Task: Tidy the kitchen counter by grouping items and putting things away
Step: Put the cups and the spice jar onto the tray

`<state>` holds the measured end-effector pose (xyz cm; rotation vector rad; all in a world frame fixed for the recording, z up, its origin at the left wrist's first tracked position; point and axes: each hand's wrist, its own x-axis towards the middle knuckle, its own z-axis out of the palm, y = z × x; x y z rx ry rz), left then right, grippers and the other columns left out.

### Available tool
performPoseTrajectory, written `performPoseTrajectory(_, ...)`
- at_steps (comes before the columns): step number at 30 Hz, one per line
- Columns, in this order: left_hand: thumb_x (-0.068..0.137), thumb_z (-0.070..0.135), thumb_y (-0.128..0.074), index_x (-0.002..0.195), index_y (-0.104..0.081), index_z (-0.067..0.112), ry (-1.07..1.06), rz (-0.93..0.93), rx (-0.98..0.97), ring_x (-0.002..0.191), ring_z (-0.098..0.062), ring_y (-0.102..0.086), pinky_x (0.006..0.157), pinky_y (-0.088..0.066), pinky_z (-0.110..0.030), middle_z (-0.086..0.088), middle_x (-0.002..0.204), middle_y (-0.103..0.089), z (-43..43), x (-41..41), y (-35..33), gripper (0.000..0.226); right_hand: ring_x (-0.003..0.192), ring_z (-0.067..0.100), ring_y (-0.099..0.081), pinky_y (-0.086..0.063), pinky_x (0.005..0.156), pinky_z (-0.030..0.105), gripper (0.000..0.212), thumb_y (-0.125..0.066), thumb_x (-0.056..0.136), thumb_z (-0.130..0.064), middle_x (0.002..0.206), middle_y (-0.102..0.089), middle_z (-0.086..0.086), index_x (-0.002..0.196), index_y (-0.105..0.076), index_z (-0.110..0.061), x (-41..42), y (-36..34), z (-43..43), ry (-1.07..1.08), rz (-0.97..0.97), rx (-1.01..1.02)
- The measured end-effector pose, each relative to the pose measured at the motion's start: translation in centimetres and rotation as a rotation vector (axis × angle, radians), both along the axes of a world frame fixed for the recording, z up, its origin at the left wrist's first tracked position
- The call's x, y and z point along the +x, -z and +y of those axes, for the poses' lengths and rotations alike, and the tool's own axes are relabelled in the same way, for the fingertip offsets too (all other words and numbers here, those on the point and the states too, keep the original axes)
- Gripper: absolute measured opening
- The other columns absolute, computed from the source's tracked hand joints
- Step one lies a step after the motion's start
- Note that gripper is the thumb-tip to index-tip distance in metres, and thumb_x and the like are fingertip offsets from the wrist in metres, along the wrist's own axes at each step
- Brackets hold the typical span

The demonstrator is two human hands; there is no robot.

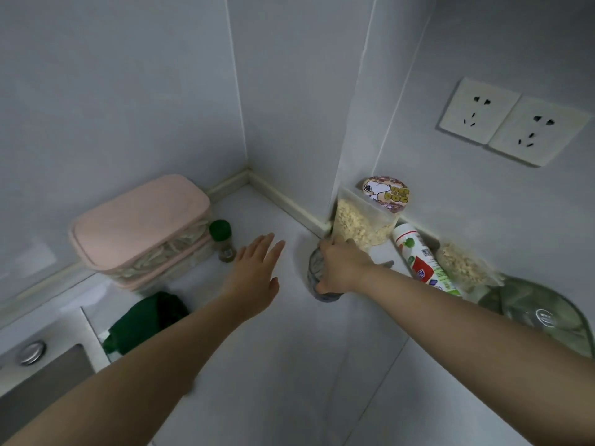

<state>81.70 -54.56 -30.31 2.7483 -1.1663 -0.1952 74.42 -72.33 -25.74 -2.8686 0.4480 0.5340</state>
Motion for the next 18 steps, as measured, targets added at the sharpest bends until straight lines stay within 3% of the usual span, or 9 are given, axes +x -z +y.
performPoseTrajectory(3,0.095,0.022,-0.041,0.152,0.002,0.021,-0.092,-0.091,0.044,0.146,-0.024,0.011,0.118,0.003,-0.042,-0.004,0.160,0.010,2.4,1.7,-1.1,0.071,0.128,0.033,-0.030,-0.045,0.089,0.041,0.086,-0.072,0.071,-0.042,0.135,-0.031,0.010,0.141,-0.029,-0.017,1.1,-0.4,2.3,-0.050,-0.030,0.004)
performPoseTrajectory(7,0.094,0.018,-0.043,0.152,-0.001,0.019,-0.245,-0.110,0.016,0.147,-0.028,0.006,0.118,-0.005,-0.042,-0.008,0.160,0.006,3.9,4.4,-2.2,0.071,0.125,0.032,-0.032,-0.046,0.088,0.041,0.087,-0.072,0.072,-0.042,0.134,-0.031,0.009,0.143,-0.027,-0.018,2.5,-0.8,4.7,-0.114,-0.047,0.002)
performPoseTrajectory(12,0.093,0.023,-0.051,0.152,-0.001,0.016,-0.160,-0.191,0.206,0.146,-0.030,0.002,0.117,-0.006,-0.045,-0.012,0.159,-0.003,3.2,7.0,-2.6,0.077,0.124,0.031,-0.032,-0.047,0.087,0.042,0.087,-0.072,0.071,-0.040,0.133,-0.032,0.009,0.142,-0.027,-0.018,3.7,-0.5,6.1,-0.120,-0.070,0.013)
performPoseTrajectory(15,0.093,0.029,-0.052,0.150,-0.016,0.017,-0.060,-0.332,0.457,0.146,-0.033,-0.003,0.113,0.000,-0.057,-0.013,0.155,-0.020,2.4,8.0,-2.8,0.069,0.123,0.030,-0.033,-0.047,0.087,0.042,0.086,-0.072,0.072,-0.040,0.133,-0.032,0.009,0.142,-0.028,-0.018,4.2,-0.2,6.5,-0.123,-0.064,0.016)
performPoseTrajectory(18,0.092,0.031,-0.054,0.139,-0.039,0.018,-0.003,-0.393,0.572,0.144,-0.035,-0.010,0.111,0.001,-0.062,-0.011,0.144,-0.040,1.9,8.6,-2.9,0.051,0.123,0.030,-0.033,-0.047,0.086,0.041,0.086,-0.072,0.072,-0.040,0.133,-0.033,0.009,0.142,-0.028,-0.018,4.5,0.0,6.5,-0.128,-0.058,0.014)
